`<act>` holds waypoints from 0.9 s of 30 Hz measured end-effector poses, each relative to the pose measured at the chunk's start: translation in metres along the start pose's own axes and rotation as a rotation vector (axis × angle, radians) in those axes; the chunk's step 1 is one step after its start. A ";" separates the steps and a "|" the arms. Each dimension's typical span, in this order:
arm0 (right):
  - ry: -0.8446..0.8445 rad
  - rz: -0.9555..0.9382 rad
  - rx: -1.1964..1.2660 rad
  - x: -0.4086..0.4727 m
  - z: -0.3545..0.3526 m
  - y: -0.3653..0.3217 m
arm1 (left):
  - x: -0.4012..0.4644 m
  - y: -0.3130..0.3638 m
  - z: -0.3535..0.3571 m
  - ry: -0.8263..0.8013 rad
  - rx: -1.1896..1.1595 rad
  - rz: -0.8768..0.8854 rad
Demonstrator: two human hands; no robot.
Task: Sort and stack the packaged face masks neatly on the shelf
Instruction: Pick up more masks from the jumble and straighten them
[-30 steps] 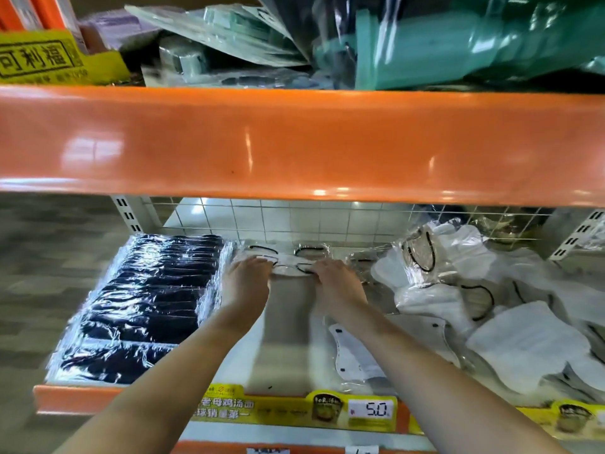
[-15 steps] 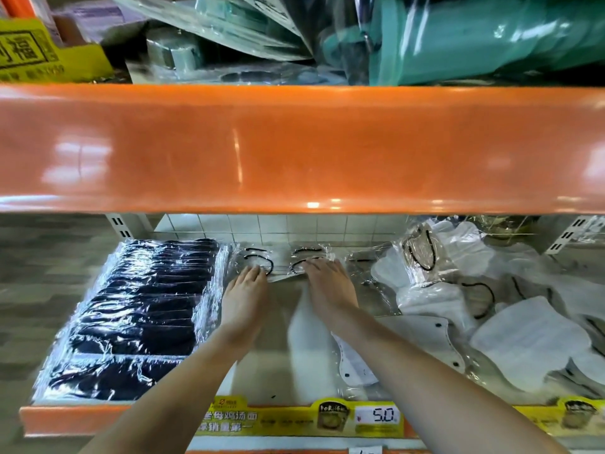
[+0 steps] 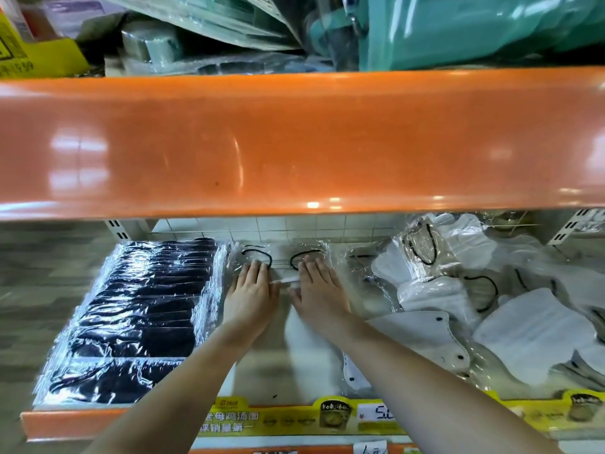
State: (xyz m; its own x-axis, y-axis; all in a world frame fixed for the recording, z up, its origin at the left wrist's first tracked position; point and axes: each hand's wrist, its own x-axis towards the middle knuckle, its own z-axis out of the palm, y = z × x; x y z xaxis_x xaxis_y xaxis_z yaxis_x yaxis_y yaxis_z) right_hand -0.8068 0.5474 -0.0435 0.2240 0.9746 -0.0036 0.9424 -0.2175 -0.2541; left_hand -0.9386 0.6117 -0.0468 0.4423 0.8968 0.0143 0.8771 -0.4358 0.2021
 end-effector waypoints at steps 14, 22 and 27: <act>0.143 -0.066 0.105 -0.015 -0.028 0.005 | -0.008 0.022 -0.011 0.201 -0.433 0.119; 0.100 -0.016 0.142 -0.067 -0.046 0.050 | -0.052 0.092 -0.012 0.143 -0.490 0.315; 0.094 -0.051 0.174 -0.101 -0.058 0.080 | -0.076 0.120 -0.002 0.111 -0.476 0.312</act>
State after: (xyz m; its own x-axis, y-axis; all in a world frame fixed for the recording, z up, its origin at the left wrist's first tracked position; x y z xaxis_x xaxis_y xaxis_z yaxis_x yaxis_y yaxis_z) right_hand -0.7399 0.4282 -0.0070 0.2069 0.9730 0.1019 0.8978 -0.1475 -0.4149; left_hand -0.8673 0.4909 -0.0220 0.6215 0.7452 0.2415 0.5159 -0.6214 0.5897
